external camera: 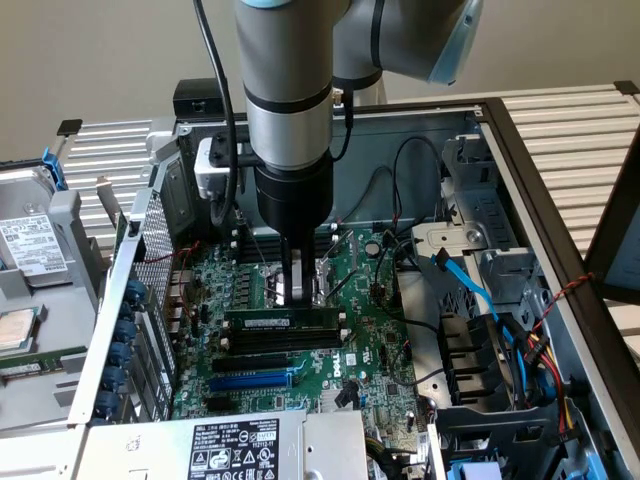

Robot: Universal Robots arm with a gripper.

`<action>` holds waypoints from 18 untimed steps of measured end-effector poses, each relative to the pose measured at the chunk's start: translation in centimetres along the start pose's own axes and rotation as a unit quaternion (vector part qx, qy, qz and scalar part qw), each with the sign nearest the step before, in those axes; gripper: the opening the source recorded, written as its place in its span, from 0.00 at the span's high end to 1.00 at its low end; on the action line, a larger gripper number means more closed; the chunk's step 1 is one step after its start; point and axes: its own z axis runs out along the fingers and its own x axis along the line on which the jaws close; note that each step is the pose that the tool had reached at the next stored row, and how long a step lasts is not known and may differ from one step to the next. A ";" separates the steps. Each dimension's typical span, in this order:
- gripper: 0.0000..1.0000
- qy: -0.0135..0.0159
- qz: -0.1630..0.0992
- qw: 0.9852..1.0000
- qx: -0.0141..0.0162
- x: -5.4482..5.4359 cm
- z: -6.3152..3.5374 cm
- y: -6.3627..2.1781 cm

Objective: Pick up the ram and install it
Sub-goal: 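Insert the ram into the slot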

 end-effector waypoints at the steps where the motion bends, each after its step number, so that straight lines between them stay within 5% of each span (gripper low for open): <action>1: 0.87 0.000 0.000 1.000 0.000 0.0 0.00 0.00; 18: 0.87 0.002 0.000 1.000 0.000 0.0 0.47 0.00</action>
